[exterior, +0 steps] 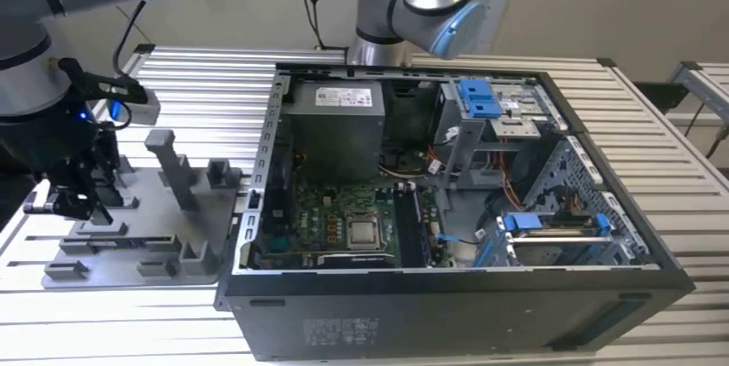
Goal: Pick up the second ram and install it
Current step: 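Pick up the second ram and move it above second insertion slot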
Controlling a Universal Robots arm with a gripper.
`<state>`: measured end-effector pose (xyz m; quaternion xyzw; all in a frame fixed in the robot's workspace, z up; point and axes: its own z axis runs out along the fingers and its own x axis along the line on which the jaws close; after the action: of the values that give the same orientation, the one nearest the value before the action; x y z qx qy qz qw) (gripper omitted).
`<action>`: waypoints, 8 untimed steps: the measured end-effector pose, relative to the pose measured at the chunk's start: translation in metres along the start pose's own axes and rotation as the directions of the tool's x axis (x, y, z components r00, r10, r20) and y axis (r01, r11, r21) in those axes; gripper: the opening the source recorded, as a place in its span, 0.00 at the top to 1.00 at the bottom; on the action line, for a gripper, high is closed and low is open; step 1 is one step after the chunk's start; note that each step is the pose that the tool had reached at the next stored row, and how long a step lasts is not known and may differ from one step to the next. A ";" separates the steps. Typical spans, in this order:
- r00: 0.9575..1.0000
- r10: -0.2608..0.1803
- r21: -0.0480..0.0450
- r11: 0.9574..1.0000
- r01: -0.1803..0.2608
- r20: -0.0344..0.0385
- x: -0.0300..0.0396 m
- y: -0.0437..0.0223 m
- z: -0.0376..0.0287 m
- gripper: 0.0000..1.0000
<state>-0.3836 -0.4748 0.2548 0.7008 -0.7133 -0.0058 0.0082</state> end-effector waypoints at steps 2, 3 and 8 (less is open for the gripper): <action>1.000 0.000 0.000 1.000 0.000 0.000 0.0000 0.0000 0.0001 0.64; 1.000 0.000 0.000 1.000 0.000 0.000 0.0000 0.0000 0.0001 0.64; 1.000 0.000 0.000 1.000 0.000 0.000 0.0003 0.0000 0.0023 0.64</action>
<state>-0.3836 -0.4751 0.2525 0.7008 -0.7133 -0.0058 0.0081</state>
